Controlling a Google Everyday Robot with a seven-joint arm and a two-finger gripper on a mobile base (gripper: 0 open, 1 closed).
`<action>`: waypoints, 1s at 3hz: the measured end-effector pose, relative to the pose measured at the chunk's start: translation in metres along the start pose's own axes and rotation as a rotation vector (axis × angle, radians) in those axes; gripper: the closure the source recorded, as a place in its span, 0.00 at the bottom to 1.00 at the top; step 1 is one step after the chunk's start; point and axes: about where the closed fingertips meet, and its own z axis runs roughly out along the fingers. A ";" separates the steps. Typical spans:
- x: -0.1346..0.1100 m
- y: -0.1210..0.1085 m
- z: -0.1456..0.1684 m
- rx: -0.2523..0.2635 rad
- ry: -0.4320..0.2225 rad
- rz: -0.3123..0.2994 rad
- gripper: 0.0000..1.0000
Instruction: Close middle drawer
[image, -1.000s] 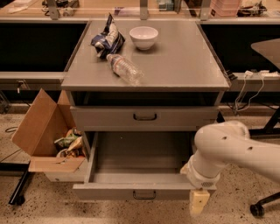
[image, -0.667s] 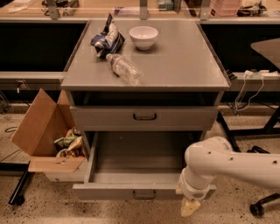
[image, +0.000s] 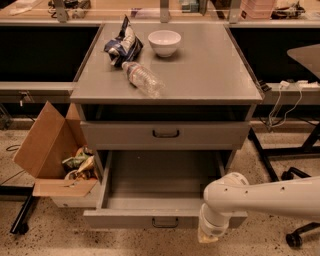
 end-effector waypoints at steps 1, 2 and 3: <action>0.014 -0.020 0.030 0.035 -0.040 0.072 1.00; 0.024 -0.037 0.038 0.069 -0.104 0.142 1.00; 0.025 -0.043 0.037 0.077 -0.137 0.162 0.82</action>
Offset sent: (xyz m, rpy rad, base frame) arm 0.0539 -0.0331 -0.0558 0.1560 -0.0855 -0.2705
